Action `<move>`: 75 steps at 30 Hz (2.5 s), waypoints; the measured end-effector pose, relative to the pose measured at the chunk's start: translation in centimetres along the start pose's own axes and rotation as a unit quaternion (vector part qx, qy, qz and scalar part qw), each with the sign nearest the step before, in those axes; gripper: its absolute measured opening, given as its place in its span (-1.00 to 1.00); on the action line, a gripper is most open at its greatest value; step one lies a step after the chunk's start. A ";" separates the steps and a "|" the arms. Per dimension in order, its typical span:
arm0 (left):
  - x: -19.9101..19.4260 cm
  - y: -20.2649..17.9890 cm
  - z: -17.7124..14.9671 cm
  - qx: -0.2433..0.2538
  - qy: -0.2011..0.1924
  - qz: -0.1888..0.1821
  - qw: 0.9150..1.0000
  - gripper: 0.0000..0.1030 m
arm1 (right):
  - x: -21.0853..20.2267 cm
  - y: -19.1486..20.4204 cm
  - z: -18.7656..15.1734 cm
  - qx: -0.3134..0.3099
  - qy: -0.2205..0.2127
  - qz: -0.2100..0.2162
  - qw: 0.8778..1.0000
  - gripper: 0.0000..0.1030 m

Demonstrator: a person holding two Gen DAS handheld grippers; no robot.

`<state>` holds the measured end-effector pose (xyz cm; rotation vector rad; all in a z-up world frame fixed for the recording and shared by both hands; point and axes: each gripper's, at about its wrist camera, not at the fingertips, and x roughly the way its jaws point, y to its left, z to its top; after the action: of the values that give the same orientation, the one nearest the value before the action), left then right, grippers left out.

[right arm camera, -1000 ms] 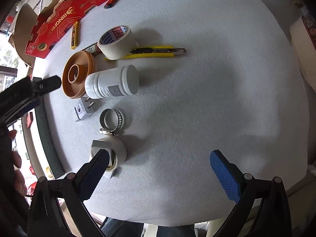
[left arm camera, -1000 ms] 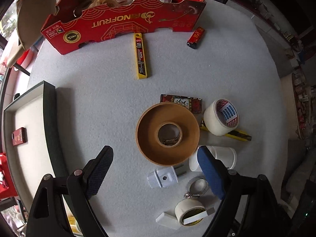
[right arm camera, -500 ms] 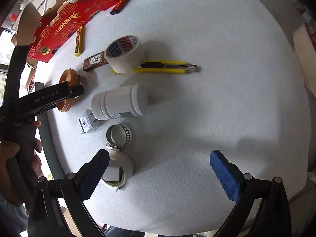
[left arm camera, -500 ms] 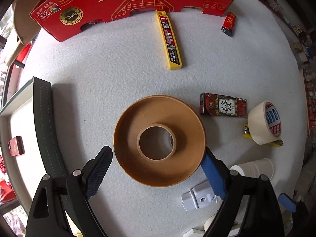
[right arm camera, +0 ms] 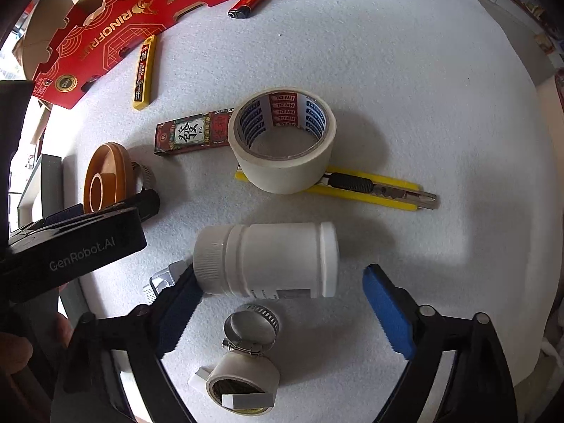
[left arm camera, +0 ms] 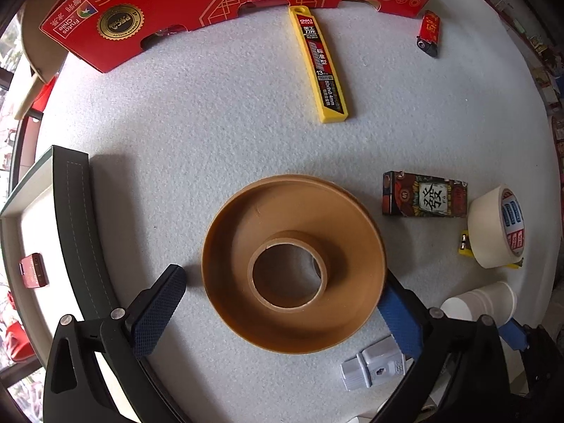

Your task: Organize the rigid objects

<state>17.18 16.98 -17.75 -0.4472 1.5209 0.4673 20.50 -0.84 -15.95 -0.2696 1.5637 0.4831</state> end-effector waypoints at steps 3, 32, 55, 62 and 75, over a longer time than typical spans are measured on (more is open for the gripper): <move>-0.7 0.4 0.1 -0.007 -0.015 -0.008 1.000 0.73 | -0.6 -1.0 -0.5 0.001 -0.005 -0.005 1.000 0.43; -3.7 -2.3 -0.3 0.052 -0.070 0.010 0.996 0.68 | -4.1 -6.1 -5.5 -0.008 0.000 0.015 1.000 0.43; -3.7 -1.5 -1.5 0.085 -0.061 -0.033 0.994 -0.09 | -4.8 -4.7 -5.6 -0.005 -0.006 0.031 0.999 0.43; -7.9 1.1 -5.3 0.068 -0.082 -0.064 0.992 -0.09 | -6.4 -4.0 -6.4 -0.031 -0.012 0.036 0.999 0.43; -11.1 2.5 -18.4 0.081 -0.100 -0.038 0.991 -0.09 | -8.6 -1.7 -9.8 -0.145 0.007 0.028 0.989 0.43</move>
<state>0.50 8.81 -6.66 -0.3193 1.3311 0.3156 13.10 -7.86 -7.68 -0.4519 1.5164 0.7556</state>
